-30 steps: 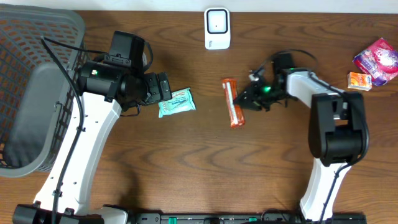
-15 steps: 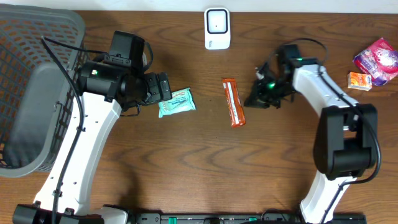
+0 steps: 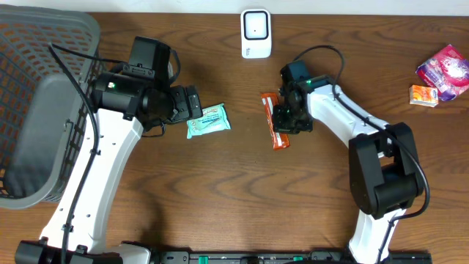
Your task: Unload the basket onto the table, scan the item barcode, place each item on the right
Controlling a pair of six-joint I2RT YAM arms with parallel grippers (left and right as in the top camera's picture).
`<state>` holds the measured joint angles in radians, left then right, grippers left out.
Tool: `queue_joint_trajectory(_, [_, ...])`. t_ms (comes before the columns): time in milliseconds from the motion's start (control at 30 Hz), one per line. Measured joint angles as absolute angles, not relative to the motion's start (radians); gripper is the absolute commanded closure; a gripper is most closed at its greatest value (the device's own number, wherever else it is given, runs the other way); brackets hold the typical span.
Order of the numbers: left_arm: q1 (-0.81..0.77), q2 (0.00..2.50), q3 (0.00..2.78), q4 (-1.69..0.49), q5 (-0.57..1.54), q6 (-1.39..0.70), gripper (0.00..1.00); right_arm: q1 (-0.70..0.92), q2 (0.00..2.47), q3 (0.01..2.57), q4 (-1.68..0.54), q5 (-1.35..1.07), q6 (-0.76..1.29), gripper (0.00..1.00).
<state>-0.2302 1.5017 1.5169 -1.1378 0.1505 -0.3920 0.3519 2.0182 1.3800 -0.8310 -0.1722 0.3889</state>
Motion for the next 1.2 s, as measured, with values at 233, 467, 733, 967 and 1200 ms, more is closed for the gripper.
queue_joint_trajectory(233, [-0.230, 1.502, 1.517, -1.138, 0.150, -0.392, 0.02, 0.397, 2.017, 1.372, -0.853, -0.152, 0.418, 0.99])
queue_joint_trajectory(467, [-0.230, 1.502, 1.517, -1.138, 0.150, -0.392, 0.02, 0.395, 2.014, 1.477, -0.826, -0.144, 0.421, 0.99])
queue_joint_trajectory(733, [-0.230, 1.502, 1.517, -1.138, 0.150, -0.392, 0.02, 0.397, 1.996, 1.511, -0.764, -0.117, 0.424, 0.99])
queue_joint_trajectory(967, [-0.230, 1.502, 1.517, -1.137, 0.150, -0.392, 0.02, 0.397, 2.067, 1.509, -0.688, -0.097, 0.443, 0.99])
queue_joint_trajectory(1200, [-0.230, 1.502, 1.517, -1.138, 0.150, -0.392, 0.02, 0.397, 2.119, 1.502, -0.659, -0.116, 0.445, 0.99])
